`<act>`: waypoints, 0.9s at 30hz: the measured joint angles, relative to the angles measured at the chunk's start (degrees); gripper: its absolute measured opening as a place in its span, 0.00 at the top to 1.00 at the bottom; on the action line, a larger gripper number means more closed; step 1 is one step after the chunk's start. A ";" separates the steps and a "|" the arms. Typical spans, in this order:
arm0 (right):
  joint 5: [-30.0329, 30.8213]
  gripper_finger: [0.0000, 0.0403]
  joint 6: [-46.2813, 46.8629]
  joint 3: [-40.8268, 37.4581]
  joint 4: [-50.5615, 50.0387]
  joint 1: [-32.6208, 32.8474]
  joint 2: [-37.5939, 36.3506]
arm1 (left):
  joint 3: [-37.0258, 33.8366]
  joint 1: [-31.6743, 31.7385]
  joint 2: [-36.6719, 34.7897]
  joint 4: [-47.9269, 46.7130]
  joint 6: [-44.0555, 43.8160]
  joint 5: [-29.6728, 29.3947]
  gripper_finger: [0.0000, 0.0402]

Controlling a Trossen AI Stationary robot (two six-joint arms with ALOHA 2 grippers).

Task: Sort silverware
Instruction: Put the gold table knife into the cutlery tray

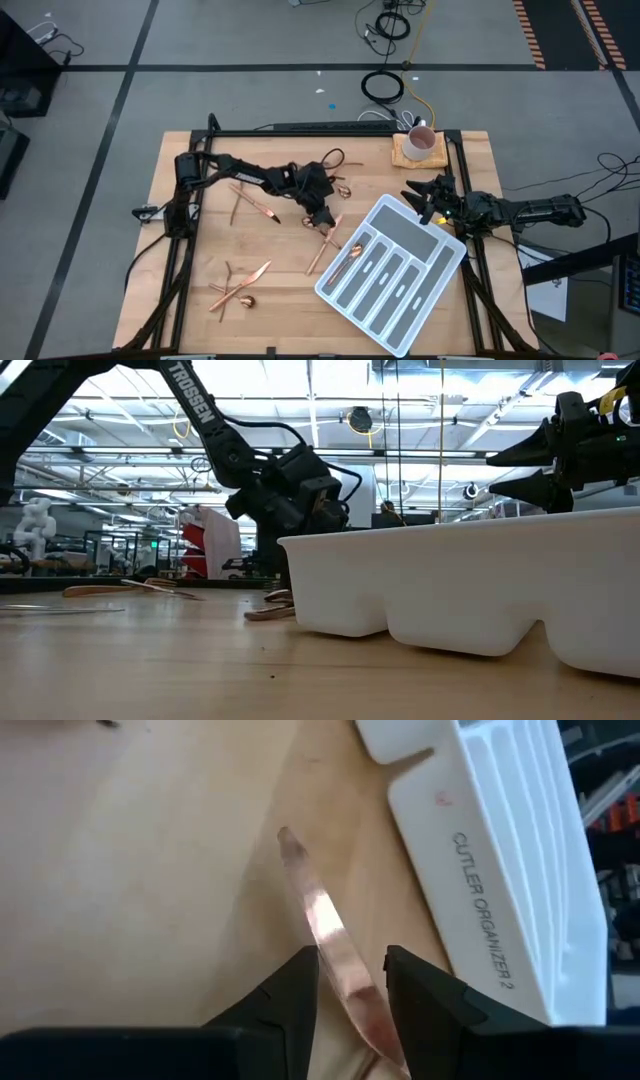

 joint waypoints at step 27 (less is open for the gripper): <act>0.02 0.39 -0.40 0.01 0.01 0.00 0.00 | 0.02 -5.45 1.16 -0.60 -4.16 -10.70 0.74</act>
